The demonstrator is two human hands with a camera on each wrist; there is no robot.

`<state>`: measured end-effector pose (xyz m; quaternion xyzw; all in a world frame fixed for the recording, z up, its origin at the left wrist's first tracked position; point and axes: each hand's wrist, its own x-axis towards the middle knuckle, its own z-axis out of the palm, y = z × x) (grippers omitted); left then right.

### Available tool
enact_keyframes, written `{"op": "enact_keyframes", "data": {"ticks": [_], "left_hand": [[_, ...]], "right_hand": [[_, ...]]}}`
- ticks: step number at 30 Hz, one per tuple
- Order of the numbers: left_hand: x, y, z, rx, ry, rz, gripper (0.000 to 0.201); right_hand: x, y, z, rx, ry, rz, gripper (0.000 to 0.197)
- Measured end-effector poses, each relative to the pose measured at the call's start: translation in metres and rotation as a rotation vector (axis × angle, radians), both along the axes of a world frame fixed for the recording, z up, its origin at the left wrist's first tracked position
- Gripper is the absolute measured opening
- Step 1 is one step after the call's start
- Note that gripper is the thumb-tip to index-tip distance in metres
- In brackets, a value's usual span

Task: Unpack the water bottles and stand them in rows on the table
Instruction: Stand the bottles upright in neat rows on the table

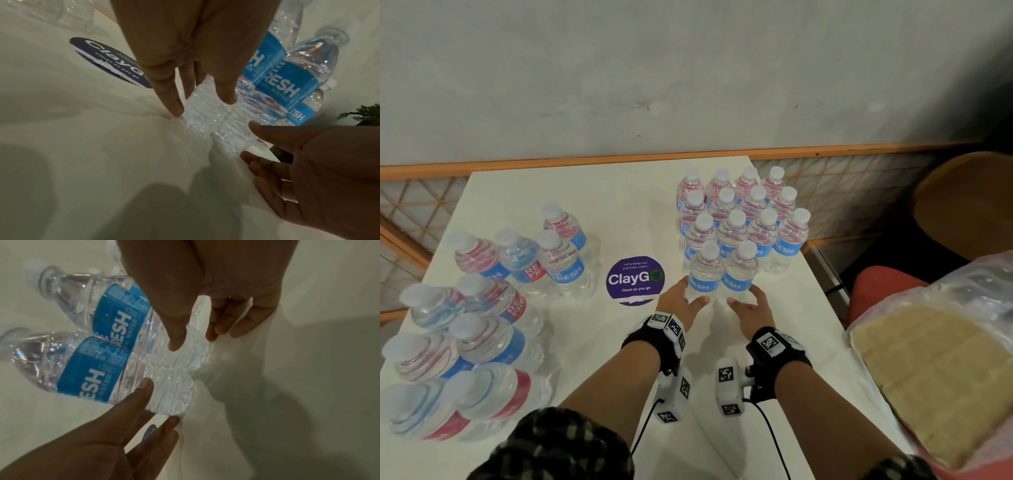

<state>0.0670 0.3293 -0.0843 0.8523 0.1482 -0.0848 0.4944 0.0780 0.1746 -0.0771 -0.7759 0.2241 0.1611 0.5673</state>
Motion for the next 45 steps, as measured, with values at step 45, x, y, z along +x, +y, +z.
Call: {"op": "enact_keyframes", "data": {"ticks": [45], "left_hand": [[-0.013, 0.131, 0.083, 0.511, -0.533, 0.687, 0.044]], "right_hand": [[0.002, -0.016, -0.009, -0.006, 0.027, 0.178, 0.066]]}}
